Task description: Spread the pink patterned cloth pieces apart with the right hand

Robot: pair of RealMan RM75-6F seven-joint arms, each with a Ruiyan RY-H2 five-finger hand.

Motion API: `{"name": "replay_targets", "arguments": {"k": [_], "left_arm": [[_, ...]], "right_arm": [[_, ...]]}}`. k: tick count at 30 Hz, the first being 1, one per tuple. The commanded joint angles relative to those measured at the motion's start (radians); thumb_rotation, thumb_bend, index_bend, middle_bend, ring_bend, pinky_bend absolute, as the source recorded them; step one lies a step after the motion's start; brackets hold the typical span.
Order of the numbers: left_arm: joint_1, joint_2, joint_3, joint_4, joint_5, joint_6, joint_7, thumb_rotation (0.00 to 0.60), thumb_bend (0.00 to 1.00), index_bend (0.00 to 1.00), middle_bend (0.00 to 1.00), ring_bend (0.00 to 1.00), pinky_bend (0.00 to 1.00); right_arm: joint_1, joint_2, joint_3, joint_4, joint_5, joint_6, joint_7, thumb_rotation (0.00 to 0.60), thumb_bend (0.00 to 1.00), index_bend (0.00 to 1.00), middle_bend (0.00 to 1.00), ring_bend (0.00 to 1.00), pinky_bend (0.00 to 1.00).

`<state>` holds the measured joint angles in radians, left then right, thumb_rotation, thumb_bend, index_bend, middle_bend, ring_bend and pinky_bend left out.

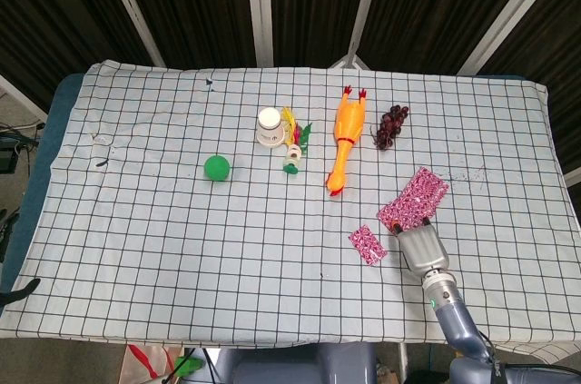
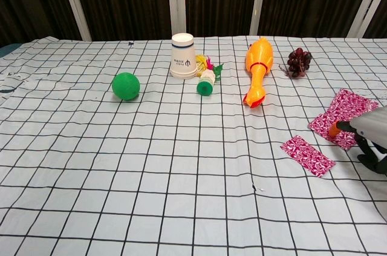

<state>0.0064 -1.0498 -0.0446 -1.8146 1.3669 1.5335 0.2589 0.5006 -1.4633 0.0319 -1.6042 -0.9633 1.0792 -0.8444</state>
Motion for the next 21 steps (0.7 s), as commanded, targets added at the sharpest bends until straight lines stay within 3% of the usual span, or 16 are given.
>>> {"name": "replay_targets", "arguments": {"k": [1, 21], "left_arm": [[0.000, 0.000, 0.000, 0.000, 0.000, 0.000, 0.000, 0.600, 0.20, 0.11, 0.02, 0.05, 0.06], [0.000, 0.003, -0.003, 0.002, -0.006, 0.000, -0.007, 0.600, 0.20, 0.11, 0.02, 0.05, 0.06]], "right_arm": [[0.008, -0.008, 0.003, 0.003, 0.007, -0.004, -0.008, 0.600, 0.56, 0.21, 0.61, 0.55, 0.23], [0.104, -0.082, 0.049, 0.017, 0.110, -0.033, -0.090, 0.600, 0.56, 0.21, 0.61, 0.55, 0.23]]}}
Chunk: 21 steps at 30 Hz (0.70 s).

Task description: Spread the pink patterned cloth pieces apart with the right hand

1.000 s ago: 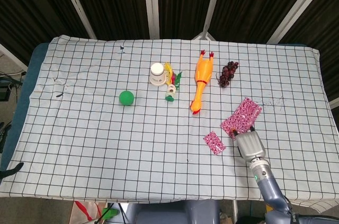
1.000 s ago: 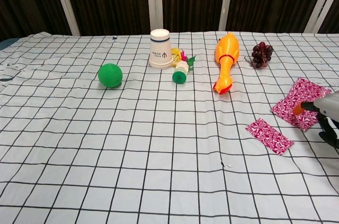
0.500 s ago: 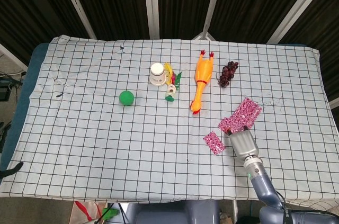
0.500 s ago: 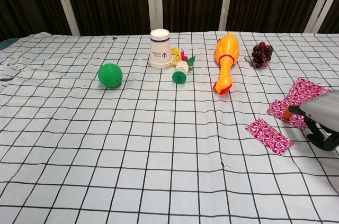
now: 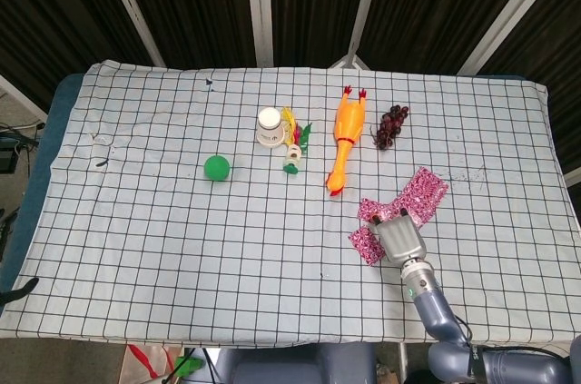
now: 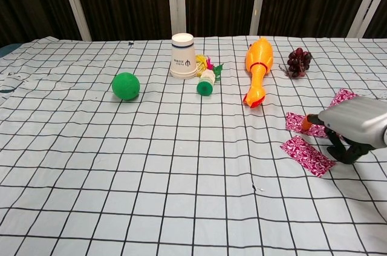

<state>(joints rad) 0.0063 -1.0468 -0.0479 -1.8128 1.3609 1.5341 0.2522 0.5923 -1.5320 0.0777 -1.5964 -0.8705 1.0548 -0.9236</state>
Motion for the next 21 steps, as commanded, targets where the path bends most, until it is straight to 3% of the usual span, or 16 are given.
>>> {"name": "replay_targets", "arguments": {"k": [1, 21], "left_arm": [[-0.001, 0.001, 0.000, 0.000, 0.000, -0.002, 0.000, 0.600, 0.20, 0.11, 0.02, 0.05, 0.06], [-0.001, 0.004, 0.000, 0.002, -0.002, -0.004, -0.009, 0.600, 0.20, 0.11, 0.02, 0.05, 0.06]], "right_arm": [[0.017, -0.019, 0.004, 0.015, 0.024, -0.012, -0.015, 0.600, 0.56, 0.21, 0.61, 0.55, 0.23], [0.102, -0.088, 0.040, 0.049, 0.108, -0.026, -0.056, 0.600, 0.56, 0.21, 0.61, 0.55, 0.23]]}}
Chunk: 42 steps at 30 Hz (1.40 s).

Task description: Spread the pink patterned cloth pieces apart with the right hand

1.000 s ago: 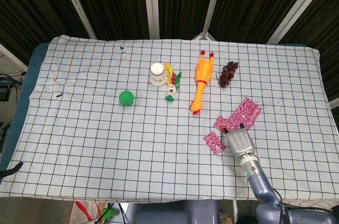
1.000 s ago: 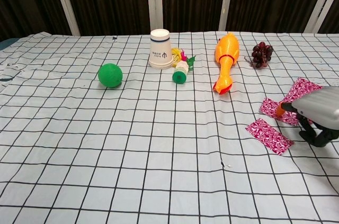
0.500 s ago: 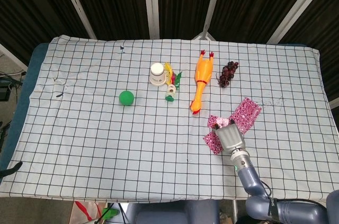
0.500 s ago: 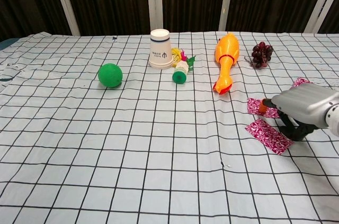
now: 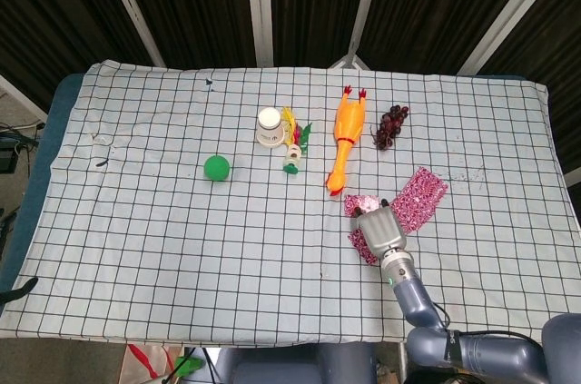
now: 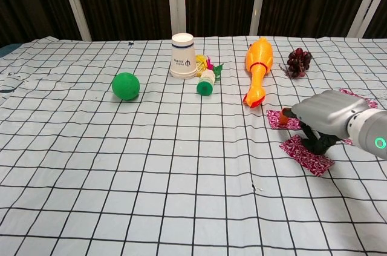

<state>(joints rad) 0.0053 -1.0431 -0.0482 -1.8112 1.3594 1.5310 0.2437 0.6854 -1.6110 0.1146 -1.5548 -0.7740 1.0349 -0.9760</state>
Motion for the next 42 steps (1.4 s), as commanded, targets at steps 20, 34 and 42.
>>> {"name": "replay_targets", "arguments": {"k": [20, 34, 42], "left_arm": [[-0.006, 0.004, -0.002, 0.004, -0.008, -0.014, -0.012, 0.600, 0.20, 0.11, 0.02, 0.05, 0.06], [-0.002, 0.008, 0.010, -0.005, 0.018, -0.008, -0.019, 0.600, 0.20, 0.11, 0.02, 0.05, 0.06], [0.004, 0.018, 0.014, -0.003, 0.029, -0.002, -0.045, 0.600, 0.20, 0.11, 0.02, 0.05, 0.06]], "right_arm": [[0.052, 0.065, 0.076, -0.110, 0.018, 0.110, 0.005, 0.600, 0.56, 0.19, 0.59, 0.55, 0.23], [-0.258, 0.399, -0.171, -0.467, -0.408, 0.408, 0.275, 0.600, 0.54, 0.02, 0.12, 0.24, 0.14], [-0.427, 0.432, -0.308, -0.304, -0.695, 0.577, 0.519, 0.600, 0.54, 0.02, 0.11, 0.19, 0.11]]}}
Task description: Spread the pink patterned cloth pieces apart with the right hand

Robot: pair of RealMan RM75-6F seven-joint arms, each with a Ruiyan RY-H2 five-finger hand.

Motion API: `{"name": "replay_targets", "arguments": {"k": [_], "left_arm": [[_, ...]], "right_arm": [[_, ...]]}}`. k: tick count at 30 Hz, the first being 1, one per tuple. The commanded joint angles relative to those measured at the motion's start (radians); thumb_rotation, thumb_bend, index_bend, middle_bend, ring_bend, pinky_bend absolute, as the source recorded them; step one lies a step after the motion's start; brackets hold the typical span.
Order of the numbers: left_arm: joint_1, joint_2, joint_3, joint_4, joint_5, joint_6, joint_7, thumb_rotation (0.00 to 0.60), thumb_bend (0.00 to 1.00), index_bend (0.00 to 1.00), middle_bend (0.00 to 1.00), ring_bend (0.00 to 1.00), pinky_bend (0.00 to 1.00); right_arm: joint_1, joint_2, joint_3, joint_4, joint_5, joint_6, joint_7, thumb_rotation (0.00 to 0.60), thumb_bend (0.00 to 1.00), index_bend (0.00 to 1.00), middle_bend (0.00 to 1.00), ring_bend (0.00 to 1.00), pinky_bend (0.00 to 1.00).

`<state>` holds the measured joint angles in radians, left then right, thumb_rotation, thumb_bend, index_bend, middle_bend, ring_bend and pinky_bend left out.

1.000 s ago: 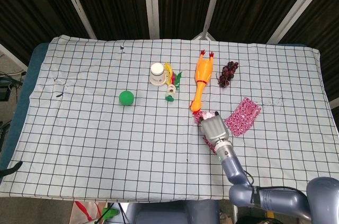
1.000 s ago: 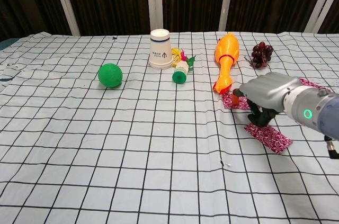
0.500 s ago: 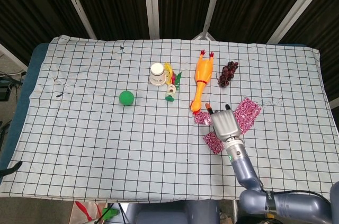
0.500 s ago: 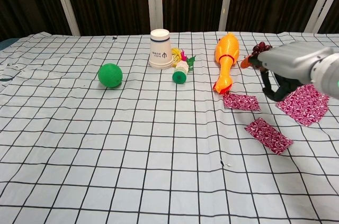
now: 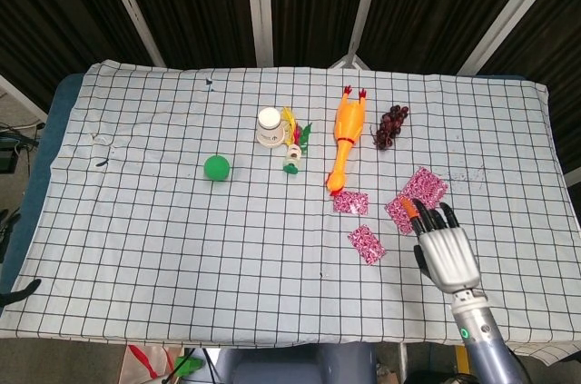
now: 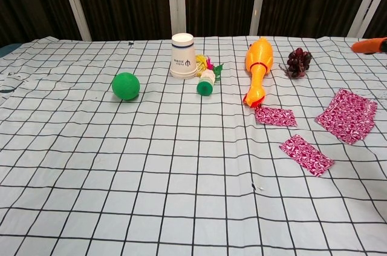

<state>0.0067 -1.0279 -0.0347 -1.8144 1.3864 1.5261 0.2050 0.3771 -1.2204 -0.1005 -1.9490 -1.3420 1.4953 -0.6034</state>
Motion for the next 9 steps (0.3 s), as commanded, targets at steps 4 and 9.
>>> {"name": "replay_targets", "arguments": {"k": [4, 9], "left_arm": [[0.009, 0.012, 0.002, 0.002, 0.007, 0.012, -0.024, 0.600, 0.20, 0.11, 0.02, 0.05, 0.06], [0.014, 0.016, 0.003, 0.002, 0.013, 0.020, -0.037, 0.600, 0.20, 0.11, 0.02, 0.05, 0.06]], "right_arm": [[-0.163, 0.053, -0.094, 0.152, -0.118, 0.142, 0.253, 0.600, 0.54, 0.02, 0.09, 0.16, 0.11], [-0.187, 0.072, -0.064, 0.204, -0.095, 0.151, 0.315, 0.600, 0.54, 0.01, 0.08, 0.15, 0.09]]}}
